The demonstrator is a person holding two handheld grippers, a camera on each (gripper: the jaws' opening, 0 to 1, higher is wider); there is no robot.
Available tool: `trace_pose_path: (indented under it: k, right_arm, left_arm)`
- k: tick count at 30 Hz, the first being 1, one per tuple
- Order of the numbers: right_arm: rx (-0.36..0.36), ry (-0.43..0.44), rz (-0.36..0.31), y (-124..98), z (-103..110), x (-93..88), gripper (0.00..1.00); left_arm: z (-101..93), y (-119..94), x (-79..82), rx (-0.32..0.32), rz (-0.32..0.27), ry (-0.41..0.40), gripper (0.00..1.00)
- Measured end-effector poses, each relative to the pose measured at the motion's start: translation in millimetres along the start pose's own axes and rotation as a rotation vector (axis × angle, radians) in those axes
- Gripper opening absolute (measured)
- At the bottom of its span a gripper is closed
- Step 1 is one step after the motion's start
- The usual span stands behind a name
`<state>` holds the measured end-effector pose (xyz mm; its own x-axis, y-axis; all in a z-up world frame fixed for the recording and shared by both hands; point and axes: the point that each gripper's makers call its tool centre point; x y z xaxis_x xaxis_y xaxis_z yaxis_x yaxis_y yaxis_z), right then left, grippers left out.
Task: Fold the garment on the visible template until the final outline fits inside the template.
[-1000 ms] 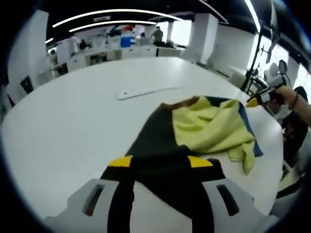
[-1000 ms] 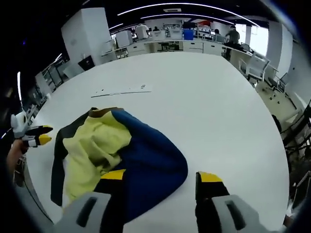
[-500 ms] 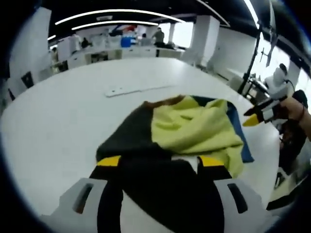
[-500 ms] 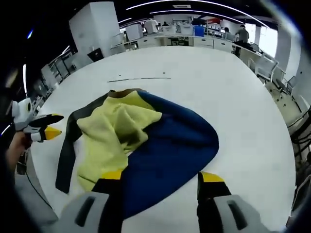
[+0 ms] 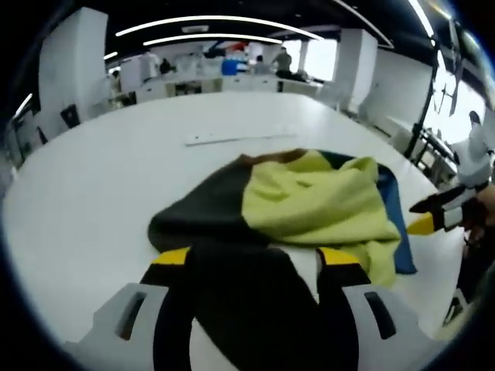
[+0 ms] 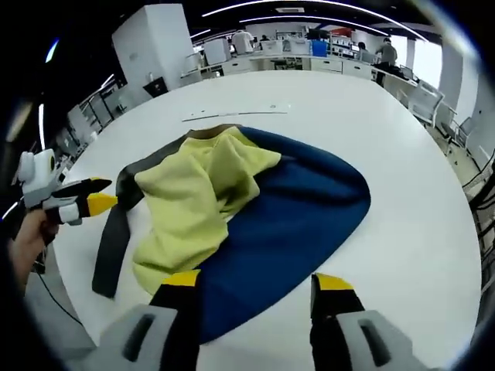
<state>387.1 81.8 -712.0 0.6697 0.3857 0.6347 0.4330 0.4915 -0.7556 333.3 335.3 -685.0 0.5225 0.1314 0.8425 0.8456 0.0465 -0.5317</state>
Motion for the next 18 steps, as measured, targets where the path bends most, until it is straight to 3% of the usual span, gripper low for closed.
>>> trace_pose_path:
  k: [4,18]
  right_arm:
    - [-0.007,0.015,-0.011,-0.6,6.3,-5.8,0.52]
    - [-0.085,0.069,-0.038,0.7,16.5,-25.7,0.43]
  left_arm:
    - [-0.8,0.1,-10.1,0.038,0.012,-0.002,0.56]
    - [-4.5,6.8,-30.6,0.064,0.023,-0.029,0.31]
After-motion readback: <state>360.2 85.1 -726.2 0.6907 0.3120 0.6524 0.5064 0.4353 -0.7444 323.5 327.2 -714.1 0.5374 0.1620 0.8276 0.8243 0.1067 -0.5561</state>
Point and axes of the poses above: the point that each gripper's makers call its tool centre point, and the gripper's own axes: y roughly forward along the fingers, z roughly to its left, x roughly out of its top, and after that the axes turned 5 degrees about -z, right-handed
